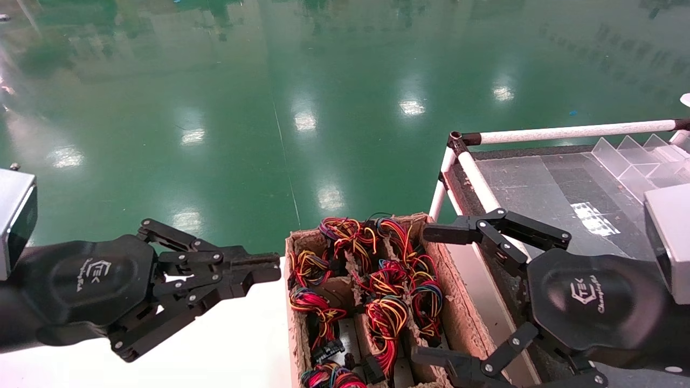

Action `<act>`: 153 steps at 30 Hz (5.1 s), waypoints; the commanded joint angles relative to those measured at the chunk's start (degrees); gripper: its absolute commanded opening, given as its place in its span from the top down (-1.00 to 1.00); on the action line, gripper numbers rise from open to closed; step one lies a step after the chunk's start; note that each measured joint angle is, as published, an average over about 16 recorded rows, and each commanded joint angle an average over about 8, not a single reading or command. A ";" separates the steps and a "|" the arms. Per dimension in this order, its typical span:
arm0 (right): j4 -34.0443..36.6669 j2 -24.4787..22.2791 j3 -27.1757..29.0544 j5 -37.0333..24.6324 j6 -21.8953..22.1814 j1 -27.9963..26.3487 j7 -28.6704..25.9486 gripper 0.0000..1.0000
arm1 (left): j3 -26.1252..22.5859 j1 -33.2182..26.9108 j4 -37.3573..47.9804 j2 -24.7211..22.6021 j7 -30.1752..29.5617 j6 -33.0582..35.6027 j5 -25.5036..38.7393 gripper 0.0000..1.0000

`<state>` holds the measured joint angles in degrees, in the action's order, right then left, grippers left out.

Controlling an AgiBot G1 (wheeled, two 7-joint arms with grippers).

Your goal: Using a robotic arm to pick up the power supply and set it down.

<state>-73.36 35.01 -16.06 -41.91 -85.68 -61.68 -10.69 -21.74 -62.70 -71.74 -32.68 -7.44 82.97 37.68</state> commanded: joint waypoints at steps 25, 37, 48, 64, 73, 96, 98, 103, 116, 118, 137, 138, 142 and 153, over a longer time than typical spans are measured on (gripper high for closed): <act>0.00 0.00 0.00 0.00 0.00 0.00 0.00 -1.00 | 0.00 0.00 0.00 0.00 0.00 0.00 0.00 -1.00; -0.02 0.00 0.00 0.00 0.00 0.01 -0.01 -1.00 | 0.00 0.00 0.00 0.00 0.00 0.00 0.00 -1.00; 1.11 -0.30 -0.06 -0.92 0.40 0.40 0.75 -1.00 | 0.00 0.00 0.00 0.00 0.00 0.00 0.00 -1.00; 1.70 0.22 -6.17 -21.50 5.72 -7.05 1.51 -1.00 | -0.01 -0.01 0.01 0.00 0.00 0.00 0.00 -1.00; 4.78 6.70 -13.44 -38.73 7.45 -15.61 0.67 -1.00 | -0.01 -0.01 0.01 0.00 0.00 0.00 0.00 -1.00; 12.64 16.59 -20.57 -51.71 8.72 -21.58 8.75 1.00 | -0.01 -0.01 0.01 0.00 0.01 0.00 -0.01 -1.00; 12.66 16.76 -20.75 -52.04 8.83 -21.53 9.02 1.00 | -0.01 -0.01 0.01 0.00 0.01 0.00 -0.01 -1.00; 12.91 17.07 -21.22 -52.95 9.10 -21.49 9.76 1.00 | -0.02 -0.01 0.01 0.00 0.01 0.00 -0.01 -1.00; 11.54 16.45 -21.47 -53.14 9.01 -20.52 10.52 1.00 | -0.02 -0.01 0.01 0.00 0.01 0.00 -0.01 -1.00; 11.35 16.37 -21.46 -53.07 8.98 -20.35 10.51 1.00 | -0.02 -0.01 0.01 0.00 0.01 0.00 -0.01 -1.00; 8.07 12.56 -17.09 -46.23 9.39 -19.49 9.85 1.00 | -0.02 -0.01 0.01 0.00 0.01 0.00 -0.01 -1.00; 7.46 12.06 -16.56 -45.52 9.50 -19.43 9.87 1.00 | -0.02 -0.01 0.01 0.00 0.01 0.00 -0.01 -1.00; 4.87 9.83 -14.17 -42.82 10.44 -19.42 9.97 1.00 | -0.02 -0.01 0.01 0.00 0.01 0.00 -0.01 -1.00; 4.20 5.44 -6.46 -39.31 18.31 -23.02 13.21 1.00 | -0.03 -0.01 0.01 0.01 0.01 0.00 -0.01 -1.00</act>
<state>-68.09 41.11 -23.13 -81.58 -68.08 -85.24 2.89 -21.76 -62.71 -71.74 -32.67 -7.43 82.97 37.66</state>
